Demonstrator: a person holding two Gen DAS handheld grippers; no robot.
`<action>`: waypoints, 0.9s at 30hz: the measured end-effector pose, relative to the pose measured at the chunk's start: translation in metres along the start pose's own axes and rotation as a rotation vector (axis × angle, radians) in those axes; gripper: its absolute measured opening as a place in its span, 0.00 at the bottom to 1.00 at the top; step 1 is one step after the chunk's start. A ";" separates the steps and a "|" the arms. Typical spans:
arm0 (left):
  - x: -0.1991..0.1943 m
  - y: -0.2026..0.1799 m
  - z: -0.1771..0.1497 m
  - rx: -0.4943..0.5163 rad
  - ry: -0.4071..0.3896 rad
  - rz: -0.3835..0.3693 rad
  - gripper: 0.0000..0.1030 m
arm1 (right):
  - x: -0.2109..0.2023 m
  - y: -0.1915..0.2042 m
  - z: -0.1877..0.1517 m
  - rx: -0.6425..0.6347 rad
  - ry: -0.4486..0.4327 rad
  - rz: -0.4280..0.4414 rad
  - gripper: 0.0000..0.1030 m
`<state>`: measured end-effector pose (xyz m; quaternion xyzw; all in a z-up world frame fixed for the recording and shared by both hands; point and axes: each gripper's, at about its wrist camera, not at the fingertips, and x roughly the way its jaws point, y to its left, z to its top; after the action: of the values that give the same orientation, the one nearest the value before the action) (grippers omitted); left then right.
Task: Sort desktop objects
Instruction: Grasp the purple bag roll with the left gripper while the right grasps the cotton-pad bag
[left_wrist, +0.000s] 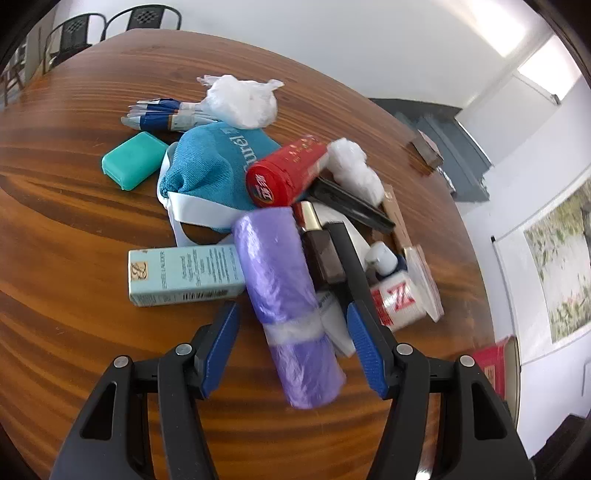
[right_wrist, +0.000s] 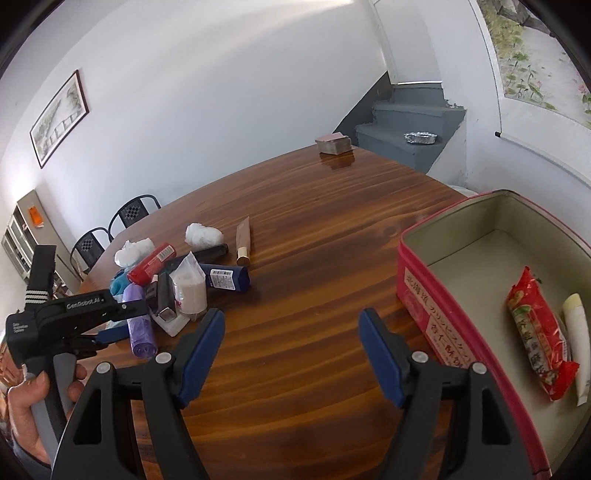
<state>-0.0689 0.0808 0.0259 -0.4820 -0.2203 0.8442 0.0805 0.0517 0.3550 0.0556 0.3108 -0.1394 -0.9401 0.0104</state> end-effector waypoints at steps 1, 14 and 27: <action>0.002 0.000 0.001 -0.001 -0.003 0.003 0.62 | 0.001 0.001 0.000 -0.004 0.002 0.002 0.76; -0.005 -0.007 -0.001 0.121 -0.048 -0.005 0.35 | 0.012 0.019 0.006 -0.029 0.050 0.084 0.76; -0.053 0.004 -0.010 0.229 -0.149 0.012 0.34 | 0.074 0.065 0.019 -0.051 0.220 0.199 0.76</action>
<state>-0.0327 0.0613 0.0610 -0.4067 -0.1249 0.8978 0.1133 -0.0242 0.2901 0.0445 0.3961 -0.1436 -0.8981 0.1264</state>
